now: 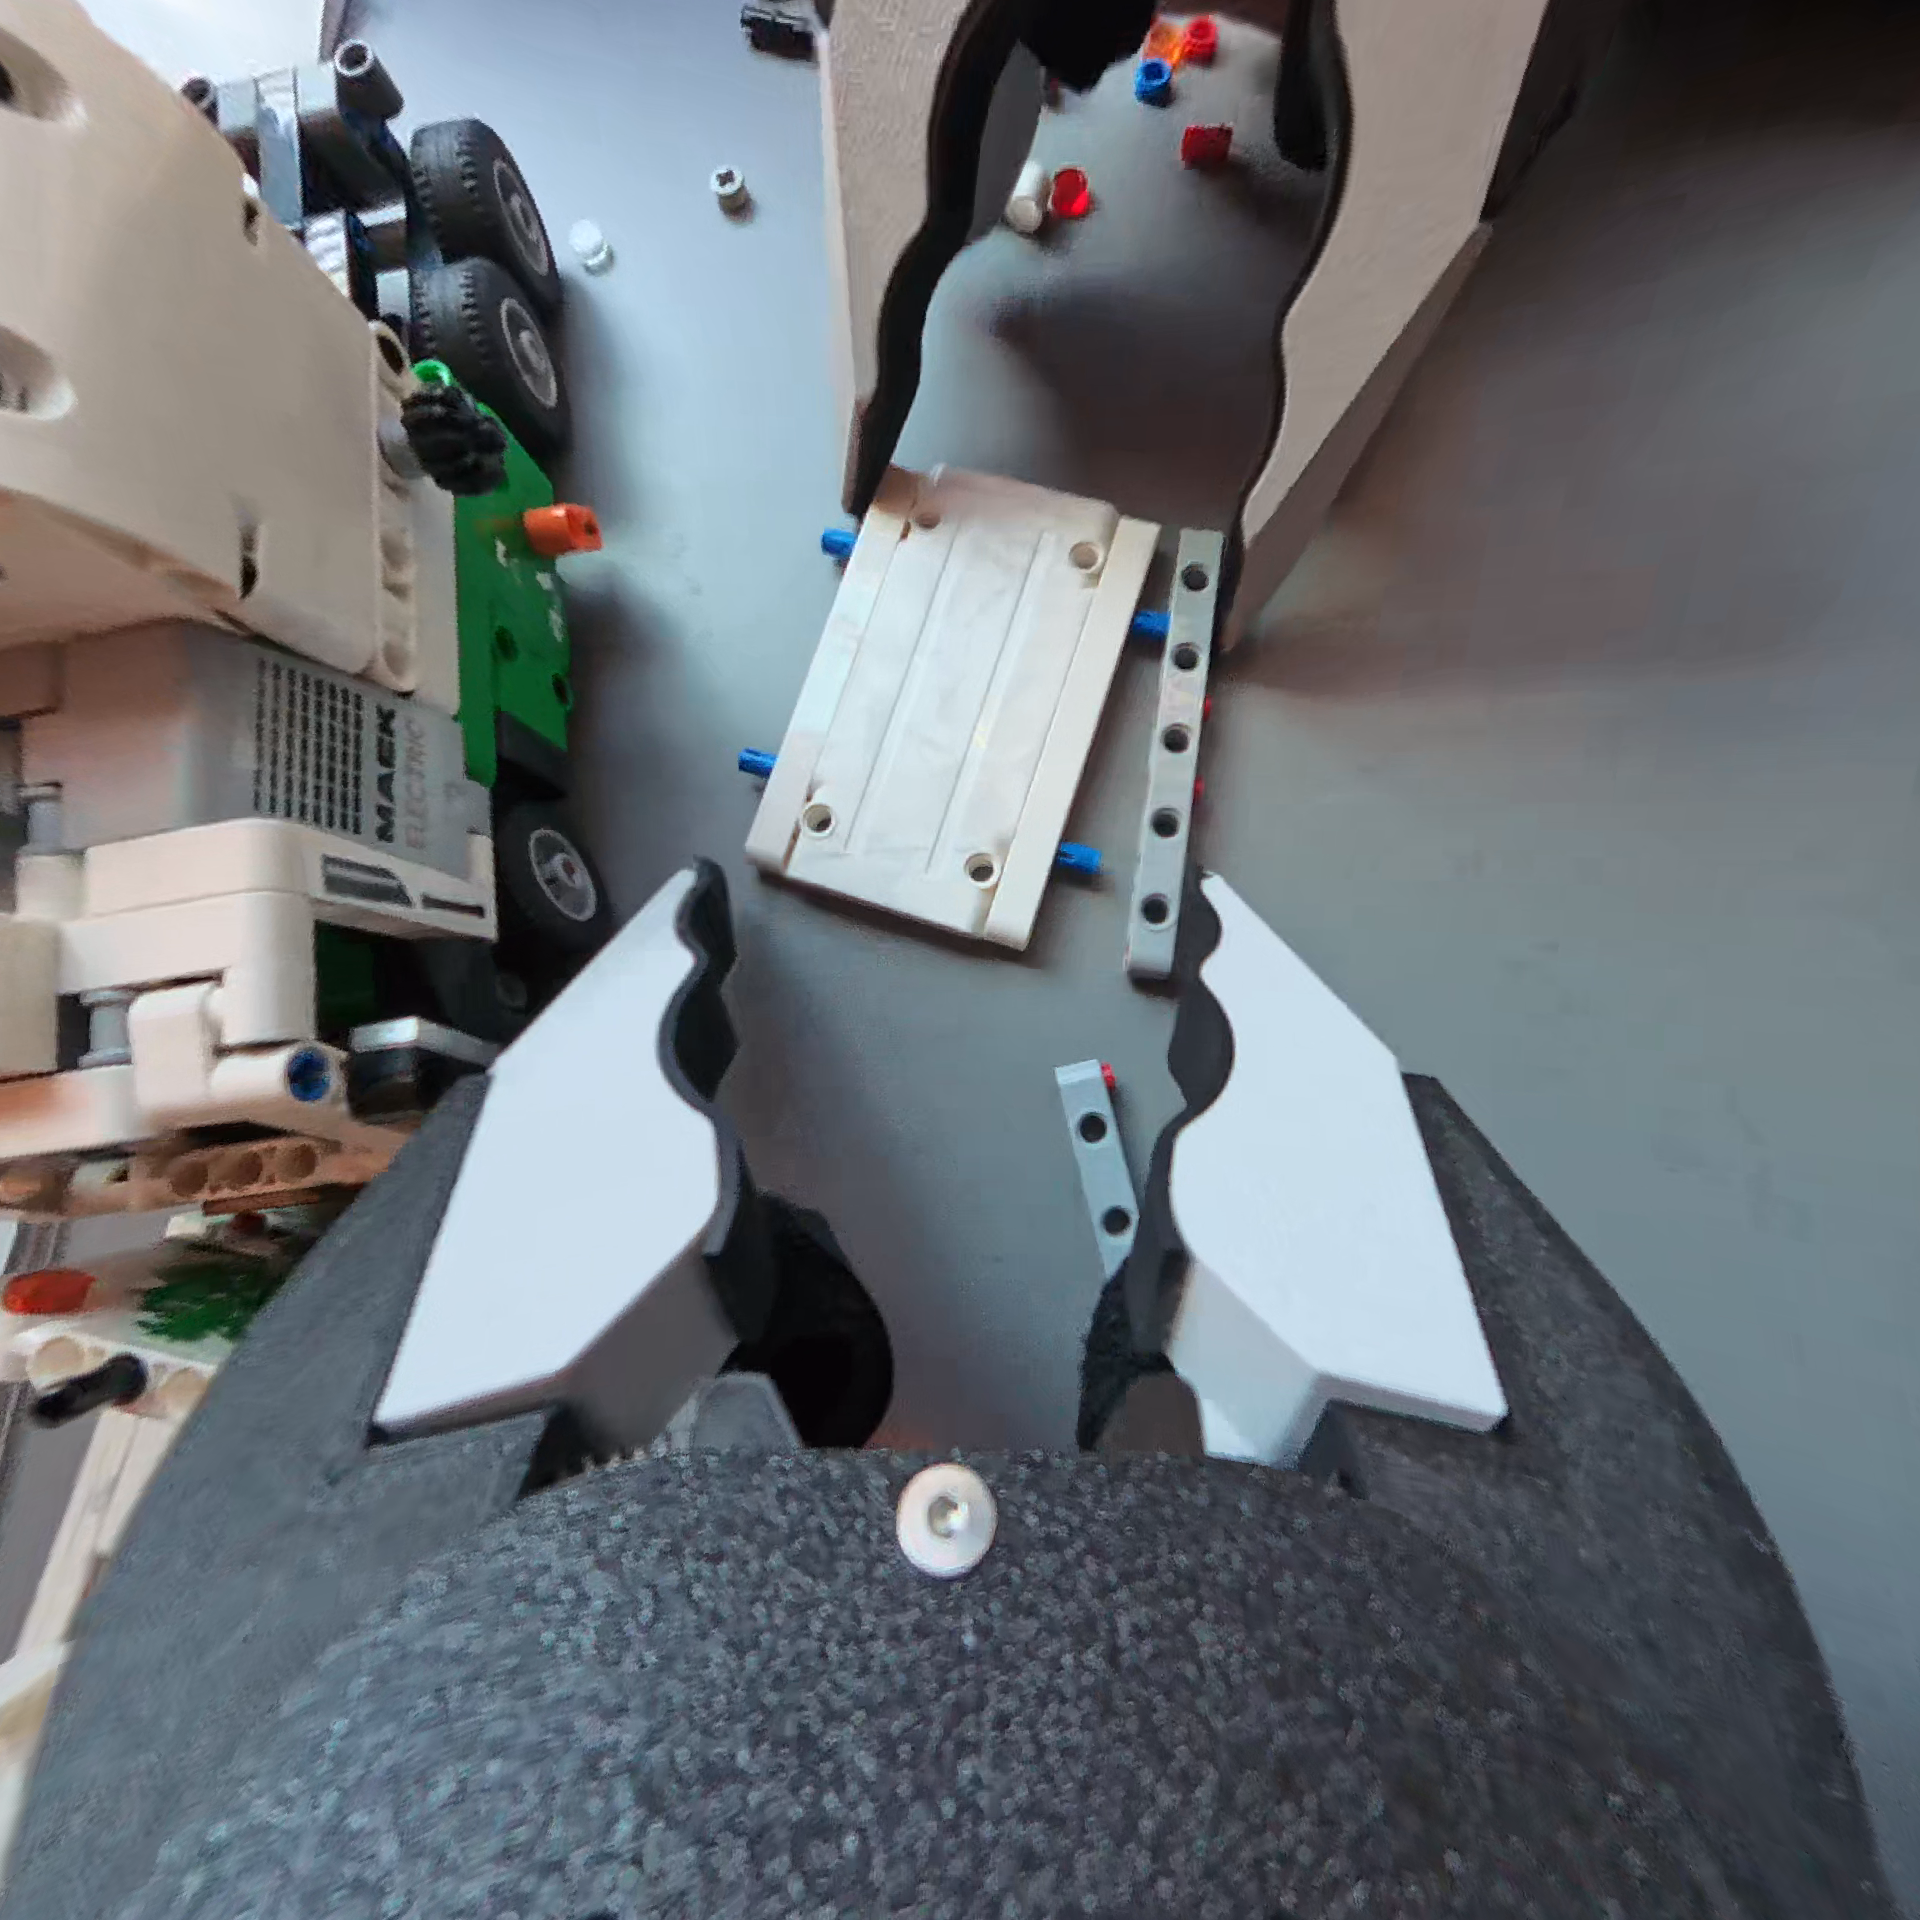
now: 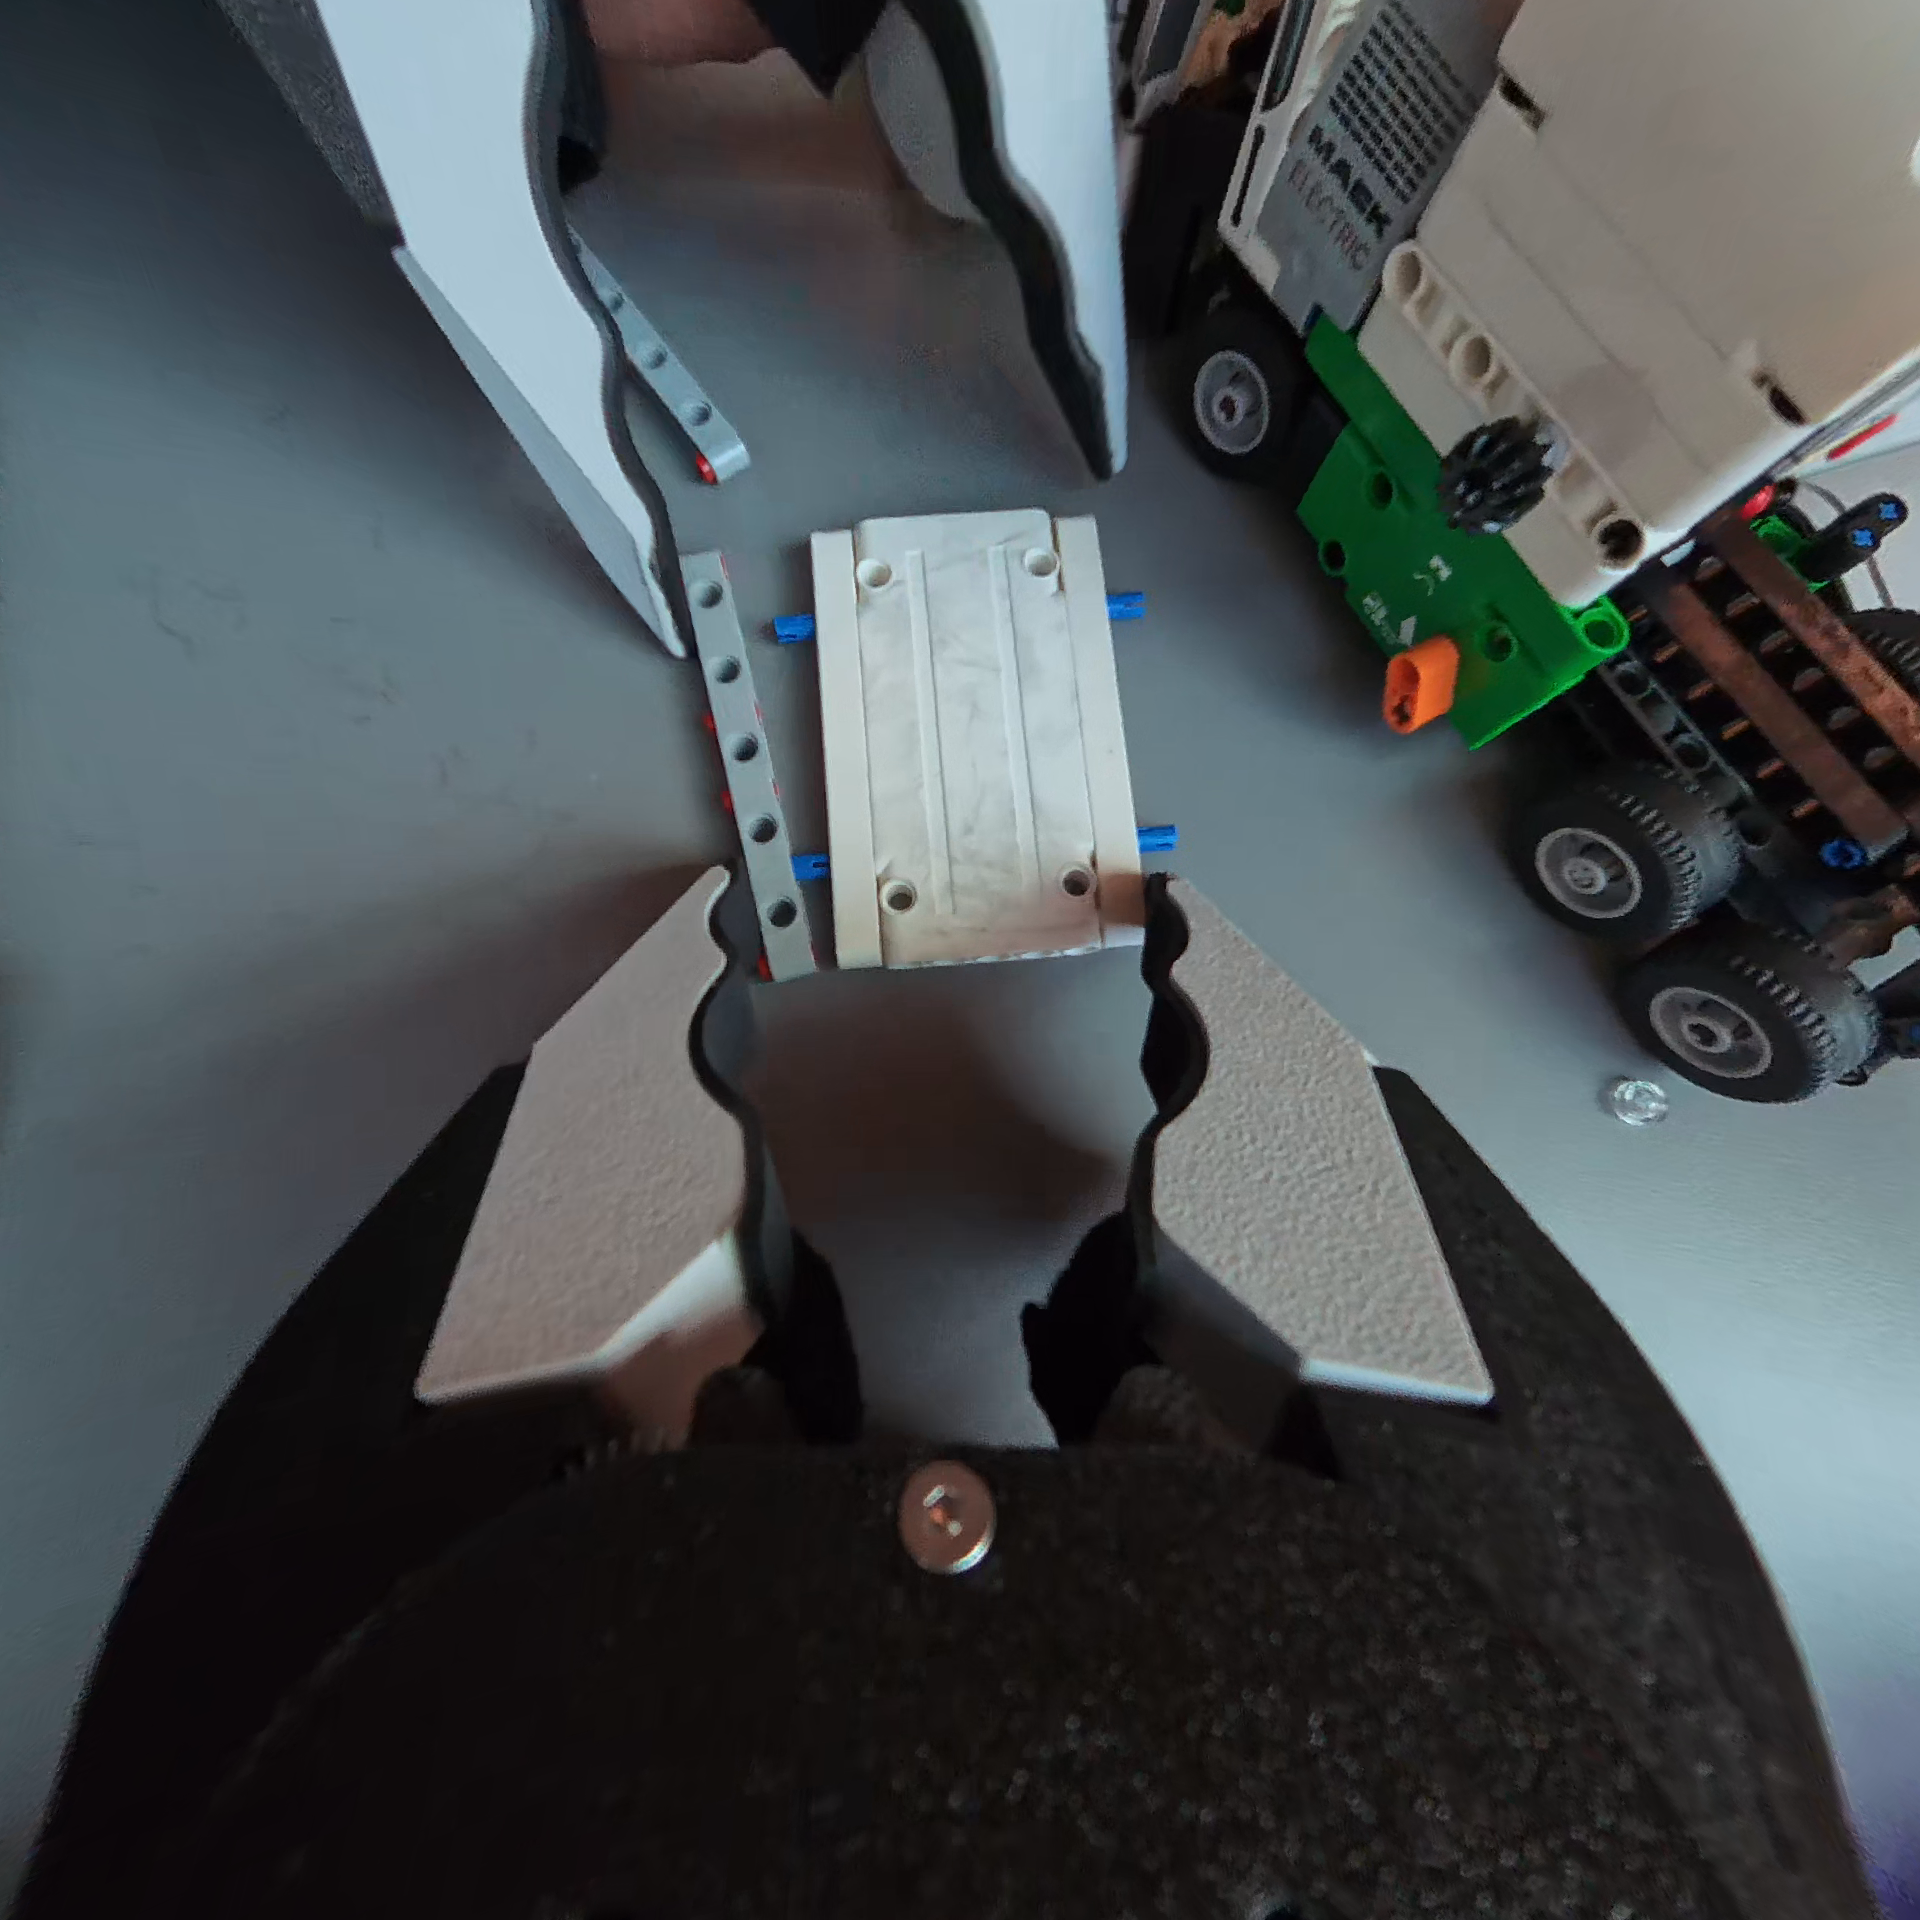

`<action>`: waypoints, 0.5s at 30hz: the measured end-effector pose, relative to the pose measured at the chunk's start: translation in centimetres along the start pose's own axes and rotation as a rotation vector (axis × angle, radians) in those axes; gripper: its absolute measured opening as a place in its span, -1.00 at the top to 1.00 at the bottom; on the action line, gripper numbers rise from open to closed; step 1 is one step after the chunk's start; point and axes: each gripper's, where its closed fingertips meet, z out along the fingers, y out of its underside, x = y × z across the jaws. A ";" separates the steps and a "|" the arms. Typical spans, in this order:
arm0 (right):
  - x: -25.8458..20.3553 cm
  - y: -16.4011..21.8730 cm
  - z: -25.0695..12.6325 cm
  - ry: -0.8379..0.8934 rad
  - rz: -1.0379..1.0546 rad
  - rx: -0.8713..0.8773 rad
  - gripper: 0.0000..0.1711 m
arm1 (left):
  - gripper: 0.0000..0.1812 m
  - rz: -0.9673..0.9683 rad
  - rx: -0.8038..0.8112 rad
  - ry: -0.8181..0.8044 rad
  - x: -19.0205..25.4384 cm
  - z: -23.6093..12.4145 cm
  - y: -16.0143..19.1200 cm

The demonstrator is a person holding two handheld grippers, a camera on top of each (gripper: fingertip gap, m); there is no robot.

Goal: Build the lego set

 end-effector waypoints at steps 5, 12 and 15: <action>0.0 0.0 0.0 -0.002 0.006 0.012 0.14 | 0.05 0.021 0.003 0.045 -0.1 0.3 -0.3; -0.3 0.1 -0.1 -0.018 -0.010 -0.005 0.13 | 0.15 -0.021 -0.008 0.099 0.5 0.8 -0.4; -0.8 0.1 -0.1 -0.021 -0.012 -0.015 0.12 | 0.18 -0.029 -0.009 0.097 1.0 0.7 -0.3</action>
